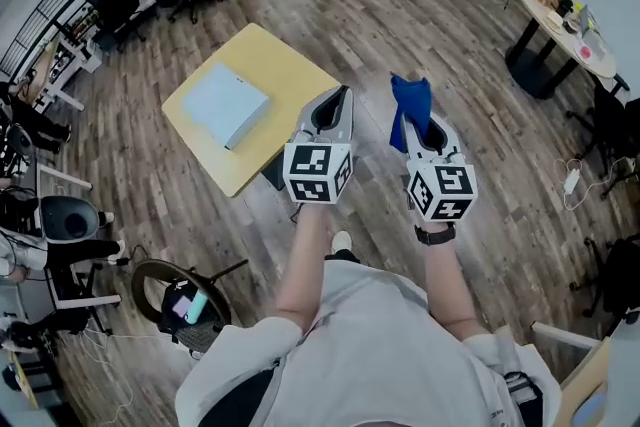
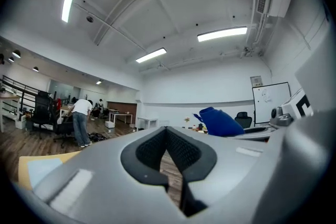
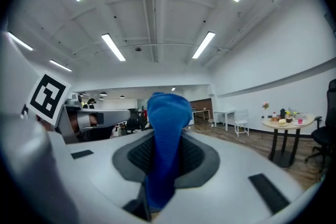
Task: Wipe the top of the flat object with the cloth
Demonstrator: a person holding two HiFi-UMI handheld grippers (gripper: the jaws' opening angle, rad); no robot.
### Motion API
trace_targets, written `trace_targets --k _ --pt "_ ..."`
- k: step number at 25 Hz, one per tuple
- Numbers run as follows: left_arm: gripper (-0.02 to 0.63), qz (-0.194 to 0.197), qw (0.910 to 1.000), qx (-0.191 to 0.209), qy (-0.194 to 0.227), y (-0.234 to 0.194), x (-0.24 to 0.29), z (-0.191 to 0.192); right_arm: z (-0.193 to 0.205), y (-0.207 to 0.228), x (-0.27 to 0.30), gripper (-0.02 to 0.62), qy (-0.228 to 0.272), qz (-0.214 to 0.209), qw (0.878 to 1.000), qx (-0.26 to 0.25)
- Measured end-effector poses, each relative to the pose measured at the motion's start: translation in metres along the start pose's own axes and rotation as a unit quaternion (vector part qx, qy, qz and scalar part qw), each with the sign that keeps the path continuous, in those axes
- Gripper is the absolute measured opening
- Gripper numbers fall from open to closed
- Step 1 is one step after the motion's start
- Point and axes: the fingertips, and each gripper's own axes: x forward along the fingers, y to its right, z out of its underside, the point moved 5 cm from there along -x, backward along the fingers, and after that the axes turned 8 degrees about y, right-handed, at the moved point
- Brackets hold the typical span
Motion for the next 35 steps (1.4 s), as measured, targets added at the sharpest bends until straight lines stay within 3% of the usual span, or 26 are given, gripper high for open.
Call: trace_targets --k 8,14,23,35 --pt "0.011 -0.105 0.9944 0.007 0.002 -0.159 -0.024 0.018 0.04 -0.102 0.138 0.082 -0.02 -0.113 0.993 -0.005" --pt "0.011 -0.193 0.9811 0.008 -0.006 -0.255 -0.055 0.025 0.062 -0.178 0.215 0.081 -0.037 -0.205 0.978 -0.003" --pt "0.011 -0.301 0.9534 0.024 -0.011 -0.36 -0.076 0.029 0.085 -0.262 0.327 0.083 -0.05 -0.333 0.942 0.006" --pt "0.011 -0.421 0.9033 0.082 -0.007 -0.478 -0.05 -0.003 0.072 -0.327 0.503 0.083 -0.037 -0.446 0.894 0.027"
